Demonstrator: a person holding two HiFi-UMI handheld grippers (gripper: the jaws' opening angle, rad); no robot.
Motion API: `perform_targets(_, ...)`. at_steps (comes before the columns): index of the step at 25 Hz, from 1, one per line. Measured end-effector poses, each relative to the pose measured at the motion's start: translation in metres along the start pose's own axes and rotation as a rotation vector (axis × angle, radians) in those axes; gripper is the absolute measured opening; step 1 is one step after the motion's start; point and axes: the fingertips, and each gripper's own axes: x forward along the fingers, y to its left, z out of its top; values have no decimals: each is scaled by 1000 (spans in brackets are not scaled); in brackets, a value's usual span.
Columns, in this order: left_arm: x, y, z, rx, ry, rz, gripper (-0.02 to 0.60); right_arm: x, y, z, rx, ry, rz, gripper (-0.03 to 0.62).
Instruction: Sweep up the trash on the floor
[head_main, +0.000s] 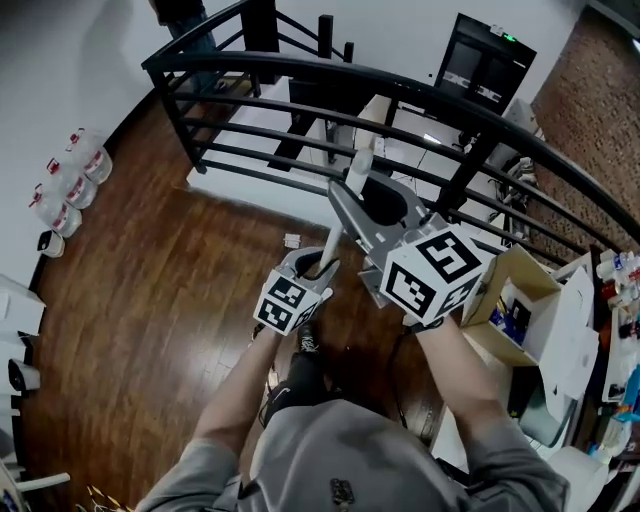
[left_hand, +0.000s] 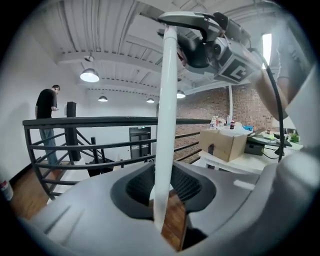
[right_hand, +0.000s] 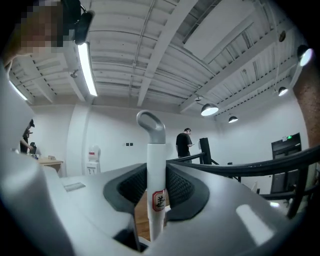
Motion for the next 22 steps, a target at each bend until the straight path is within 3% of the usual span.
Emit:
perform_targets(6,-63,-20,-9,5,20,-57,92,-2,52,8,45,-10,45,95)
perform_targets(12,-135,-14,-29,18,12,-143,92,17,126,6,23,-6,80,95)
perform_targets(17,-215,-2,-70,42,-11,-255,92,44,211,-15,-3,18,9,97)
perform_targets(22,-296,17,-125,60,25,-332,92,71,289,-50,9,69,-107,98)
